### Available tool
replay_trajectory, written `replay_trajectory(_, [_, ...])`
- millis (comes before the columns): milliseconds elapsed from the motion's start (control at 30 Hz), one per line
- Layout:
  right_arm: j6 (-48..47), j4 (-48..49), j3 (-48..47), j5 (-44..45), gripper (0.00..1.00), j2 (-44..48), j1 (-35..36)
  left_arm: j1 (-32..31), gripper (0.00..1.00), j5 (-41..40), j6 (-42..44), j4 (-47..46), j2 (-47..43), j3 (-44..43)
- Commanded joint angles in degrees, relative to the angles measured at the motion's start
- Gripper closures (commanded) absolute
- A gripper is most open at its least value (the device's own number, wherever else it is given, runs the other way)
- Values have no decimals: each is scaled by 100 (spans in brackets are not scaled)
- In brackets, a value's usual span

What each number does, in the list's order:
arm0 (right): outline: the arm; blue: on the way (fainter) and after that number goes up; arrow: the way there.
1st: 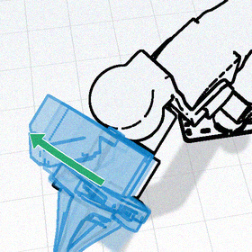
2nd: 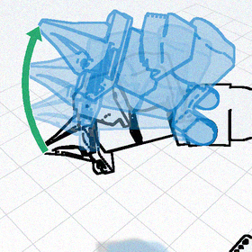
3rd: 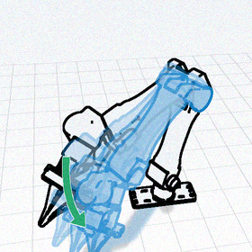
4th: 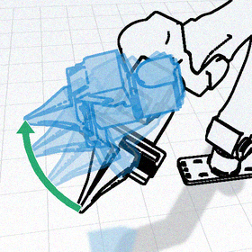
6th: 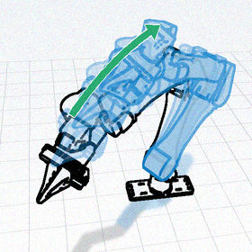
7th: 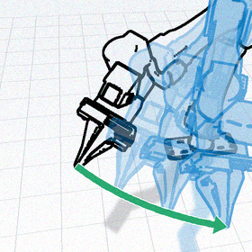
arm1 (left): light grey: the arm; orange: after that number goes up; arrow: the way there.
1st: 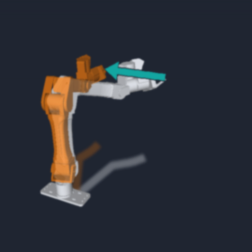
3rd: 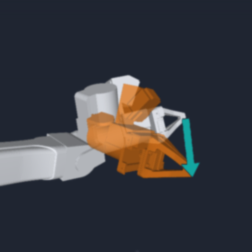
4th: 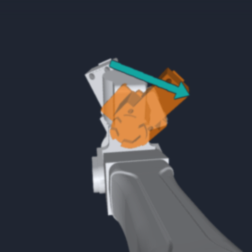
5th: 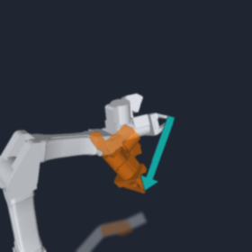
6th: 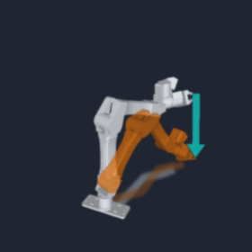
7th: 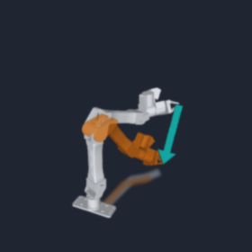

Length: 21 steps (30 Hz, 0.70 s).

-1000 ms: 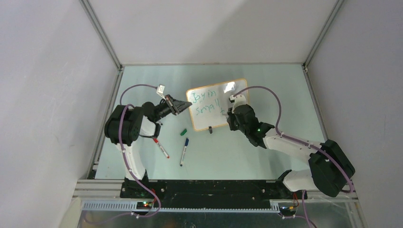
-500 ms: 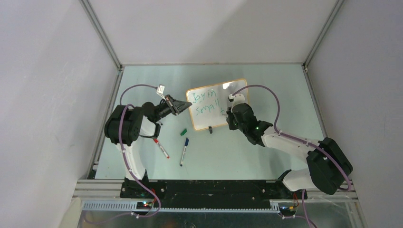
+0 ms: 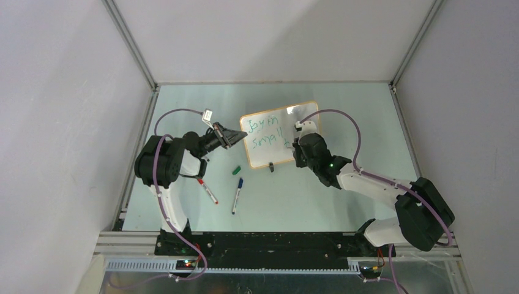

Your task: Write a sentence on the whiteboard

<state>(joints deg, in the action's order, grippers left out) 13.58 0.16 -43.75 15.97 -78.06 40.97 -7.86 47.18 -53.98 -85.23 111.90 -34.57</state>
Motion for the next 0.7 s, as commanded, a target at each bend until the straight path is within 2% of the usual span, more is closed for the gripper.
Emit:
replay_trajectory(0, [85,-152,-196,220,100,139,-71,-72,100,98,19,-275,-256,53])
replay_trajectory(367, [39,301,120,-258,100,1008,-84,-70,100,115,11,-275,-269,47])
replay_trajectory(667, [91,415,-68,-472,100,711,-384,-67,100,123,11,-275,-265,40])
